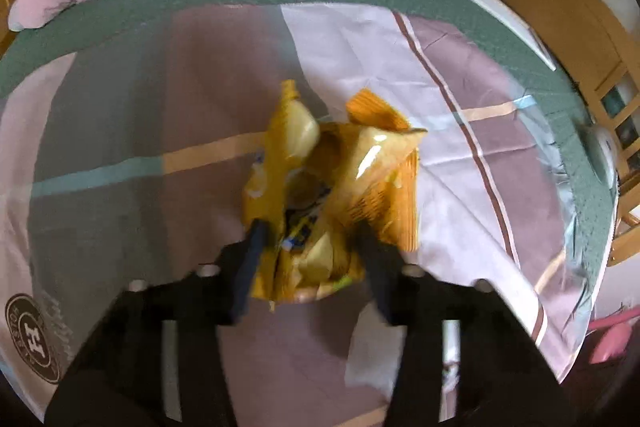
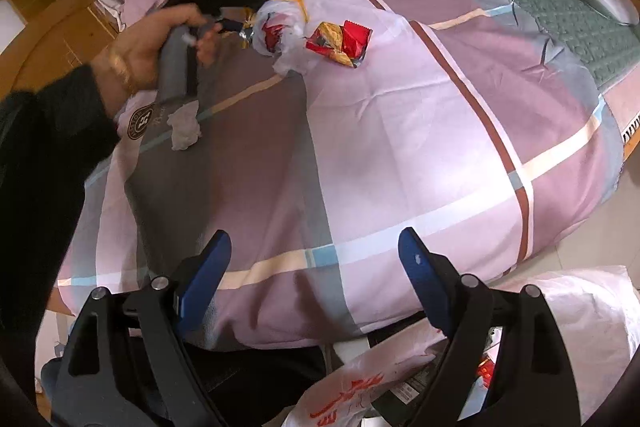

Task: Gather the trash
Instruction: 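Grasp the yellow snack bag with the left tool, then hold yellow bag in left tool while right tool grasps white tissue, then drop the yellow bag and white tissue into the trash bag with both tools, then grasp red snack wrapper with left tool while right tool grasps red cigarette box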

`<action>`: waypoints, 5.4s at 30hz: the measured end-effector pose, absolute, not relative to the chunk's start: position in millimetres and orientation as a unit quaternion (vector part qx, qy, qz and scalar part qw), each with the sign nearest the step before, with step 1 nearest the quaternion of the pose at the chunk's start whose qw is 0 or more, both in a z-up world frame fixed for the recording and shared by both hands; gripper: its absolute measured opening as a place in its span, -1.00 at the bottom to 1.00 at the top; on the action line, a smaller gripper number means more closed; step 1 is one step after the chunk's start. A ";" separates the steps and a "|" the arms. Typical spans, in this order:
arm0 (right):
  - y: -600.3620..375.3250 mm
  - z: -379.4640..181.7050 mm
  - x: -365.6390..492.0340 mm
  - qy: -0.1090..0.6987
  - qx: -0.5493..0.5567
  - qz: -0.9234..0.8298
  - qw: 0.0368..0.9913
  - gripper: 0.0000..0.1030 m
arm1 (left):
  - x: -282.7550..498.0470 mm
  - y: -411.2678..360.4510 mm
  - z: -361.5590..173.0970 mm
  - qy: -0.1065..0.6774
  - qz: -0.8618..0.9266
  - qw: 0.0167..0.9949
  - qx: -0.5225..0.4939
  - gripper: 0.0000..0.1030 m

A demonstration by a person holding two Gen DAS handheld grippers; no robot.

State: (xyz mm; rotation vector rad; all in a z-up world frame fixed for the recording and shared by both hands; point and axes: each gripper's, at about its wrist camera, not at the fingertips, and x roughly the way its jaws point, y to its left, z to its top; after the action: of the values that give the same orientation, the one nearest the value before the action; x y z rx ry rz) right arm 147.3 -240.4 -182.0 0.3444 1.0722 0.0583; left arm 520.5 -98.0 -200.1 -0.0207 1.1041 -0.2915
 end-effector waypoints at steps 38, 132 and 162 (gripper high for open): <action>-56.4 -214.6 254.7 0.425 -0.002 0.114 0.898 -0.96 | 232.2 212.3 -140.9 0.424 -0.083 0.889 -0.151 -0.71; -311.7 -56.4 -69.9 0.387 -0.035 -0.015 0.921 -0.11 | 34.2 -129.9 -88.2 0.450 -0.339 0.814 0.139 0.33; -260.3 -166.3 148.0 0.483 0.082 0.013 0.872 0.18 | 335.3 -125.0 -109.4 0.446 -0.210 0.870 0.021 0.36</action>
State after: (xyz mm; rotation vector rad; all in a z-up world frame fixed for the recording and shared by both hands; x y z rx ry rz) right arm 148.0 -260.3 -166.3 0.1714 1.0096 0.0279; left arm 335.3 -125.0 -109.4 0.0449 0.9326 -0.4402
